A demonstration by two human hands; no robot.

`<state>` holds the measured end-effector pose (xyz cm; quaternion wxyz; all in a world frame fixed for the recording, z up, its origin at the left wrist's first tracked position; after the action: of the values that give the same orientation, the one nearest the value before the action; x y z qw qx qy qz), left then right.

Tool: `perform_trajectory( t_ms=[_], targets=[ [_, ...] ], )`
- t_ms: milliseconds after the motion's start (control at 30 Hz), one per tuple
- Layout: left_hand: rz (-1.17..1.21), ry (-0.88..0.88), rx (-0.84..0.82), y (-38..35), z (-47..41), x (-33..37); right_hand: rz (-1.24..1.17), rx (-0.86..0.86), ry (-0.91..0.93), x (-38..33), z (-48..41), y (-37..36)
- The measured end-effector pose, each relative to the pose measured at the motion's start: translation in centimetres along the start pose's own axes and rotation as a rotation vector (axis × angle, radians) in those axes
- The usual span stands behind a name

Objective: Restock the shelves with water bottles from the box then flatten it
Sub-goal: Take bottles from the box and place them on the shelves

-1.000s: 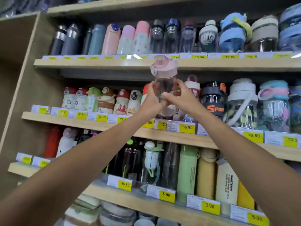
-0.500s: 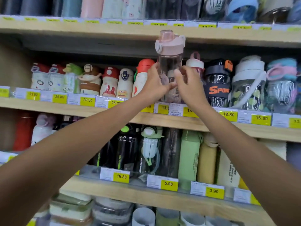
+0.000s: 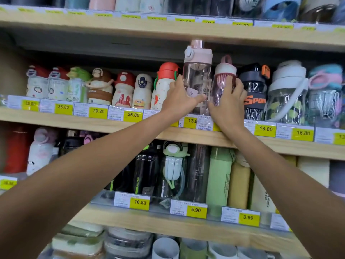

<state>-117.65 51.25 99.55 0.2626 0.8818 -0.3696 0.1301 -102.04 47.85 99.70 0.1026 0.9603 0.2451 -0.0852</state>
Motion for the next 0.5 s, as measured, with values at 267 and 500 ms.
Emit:
perform_trajectory(
  t_ms=[267,500],
  targets=[
    [-0.182,-0.022,0.057,0.9,0.3,0.9,0.050,0.016,0.002,0.1,-0.1,-0.1],
    [-0.308,0.026,-0.020,-0.7,0.1,0.4,0.059,0.025,0.011,0.2,-0.2,-0.1]
  ],
)
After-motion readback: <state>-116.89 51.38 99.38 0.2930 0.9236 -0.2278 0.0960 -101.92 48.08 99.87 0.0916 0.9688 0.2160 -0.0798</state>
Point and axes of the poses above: each hand's wrist, its own z-axis away from the middle knuckle, its own y-axis out of the back of the hand, x = y × z, the point moved 10 cm from there along -z, towards the middle knuckle, and after that the axes turned 12 degrees about -z, right-handed, at the moved point
